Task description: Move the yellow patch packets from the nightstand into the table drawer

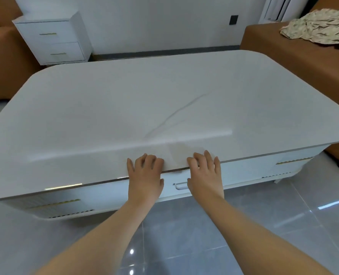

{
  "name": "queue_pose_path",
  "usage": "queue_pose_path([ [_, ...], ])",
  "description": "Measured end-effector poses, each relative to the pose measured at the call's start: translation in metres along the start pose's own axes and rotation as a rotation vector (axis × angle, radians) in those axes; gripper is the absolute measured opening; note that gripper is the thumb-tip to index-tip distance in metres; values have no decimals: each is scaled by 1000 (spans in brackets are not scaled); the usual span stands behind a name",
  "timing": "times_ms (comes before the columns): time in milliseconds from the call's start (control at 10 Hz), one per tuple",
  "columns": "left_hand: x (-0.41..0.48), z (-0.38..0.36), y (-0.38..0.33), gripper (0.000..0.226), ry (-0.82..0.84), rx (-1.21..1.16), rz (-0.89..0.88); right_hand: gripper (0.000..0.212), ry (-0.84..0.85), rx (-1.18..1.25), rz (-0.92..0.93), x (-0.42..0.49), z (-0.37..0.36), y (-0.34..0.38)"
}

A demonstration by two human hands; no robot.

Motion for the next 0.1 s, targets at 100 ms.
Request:
queue_pose_path([
  [100,-7,2,1,56,312,-91,-11,70,355,79,8,-21,-3,-4],
])
Point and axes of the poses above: each hand's wrist, its own x-axis towards the middle knuckle, its own z-axis out of the back of the hand, y = z × x, the point moved 10 cm from there along x, towards the middle knuckle, and after that the axes turned 3 degrees about -y, right-handed, at the moved point
